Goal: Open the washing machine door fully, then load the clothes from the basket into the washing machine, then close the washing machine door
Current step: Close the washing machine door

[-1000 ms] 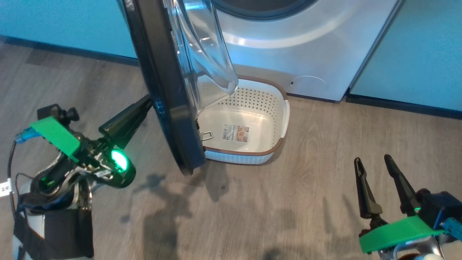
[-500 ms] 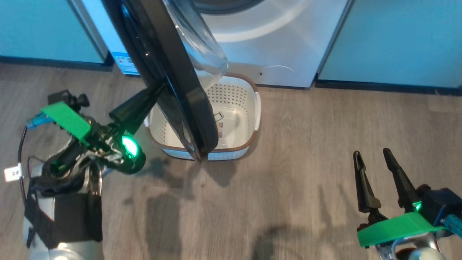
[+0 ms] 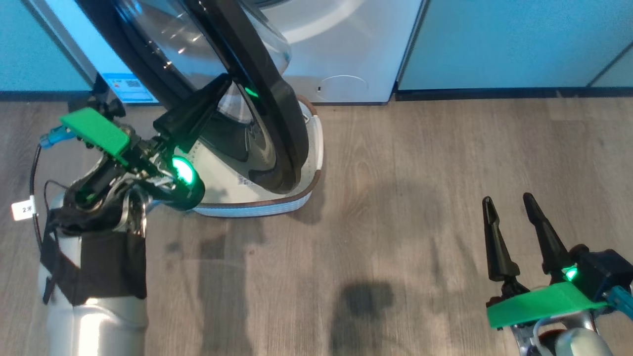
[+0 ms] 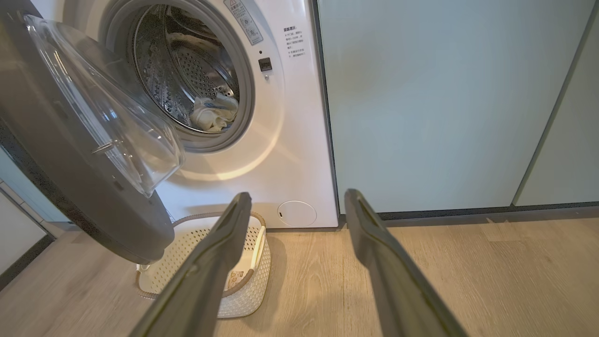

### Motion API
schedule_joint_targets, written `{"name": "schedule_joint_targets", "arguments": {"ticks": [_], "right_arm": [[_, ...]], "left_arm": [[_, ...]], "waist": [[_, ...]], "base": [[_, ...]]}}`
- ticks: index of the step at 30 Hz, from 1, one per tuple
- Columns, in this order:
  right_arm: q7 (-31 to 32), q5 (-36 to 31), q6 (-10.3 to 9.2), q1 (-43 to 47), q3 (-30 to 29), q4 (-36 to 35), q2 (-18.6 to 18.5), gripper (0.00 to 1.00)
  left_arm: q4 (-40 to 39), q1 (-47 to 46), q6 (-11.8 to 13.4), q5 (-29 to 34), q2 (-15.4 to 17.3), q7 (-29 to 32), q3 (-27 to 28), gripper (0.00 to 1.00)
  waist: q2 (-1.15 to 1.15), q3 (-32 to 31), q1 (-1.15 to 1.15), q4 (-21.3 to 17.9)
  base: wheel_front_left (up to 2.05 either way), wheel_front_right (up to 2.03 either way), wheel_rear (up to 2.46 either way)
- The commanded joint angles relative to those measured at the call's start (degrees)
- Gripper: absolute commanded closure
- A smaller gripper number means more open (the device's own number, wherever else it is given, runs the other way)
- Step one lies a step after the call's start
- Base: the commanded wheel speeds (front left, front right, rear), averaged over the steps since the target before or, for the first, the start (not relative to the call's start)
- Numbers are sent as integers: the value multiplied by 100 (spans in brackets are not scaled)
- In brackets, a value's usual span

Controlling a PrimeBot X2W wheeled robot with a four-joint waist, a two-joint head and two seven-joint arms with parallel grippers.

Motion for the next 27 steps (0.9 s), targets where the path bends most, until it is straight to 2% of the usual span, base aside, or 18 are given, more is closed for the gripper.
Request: {"name": "schedule_joint_targets", "arguments": {"ticks": [1,15,27], "right_arm": [[-86,68,25,-210,150,-153,-60,0],[-205,179,25,-343,324,4,-60,0],[-258,219,25,-339,273,92,-60,0]], "left_arm": [[-132,-282,-40,65,114,-40,121,100],[501,-962,-40,209,120,-356,234,100],[517,-889,-40,228,119,-299,353,100]], "waist": [[0,7,0,-81],[0,57,0,-534],[0,-13,0,-506]], "base": [[0,0,0],[0,0,0],[0,0,0]]}}
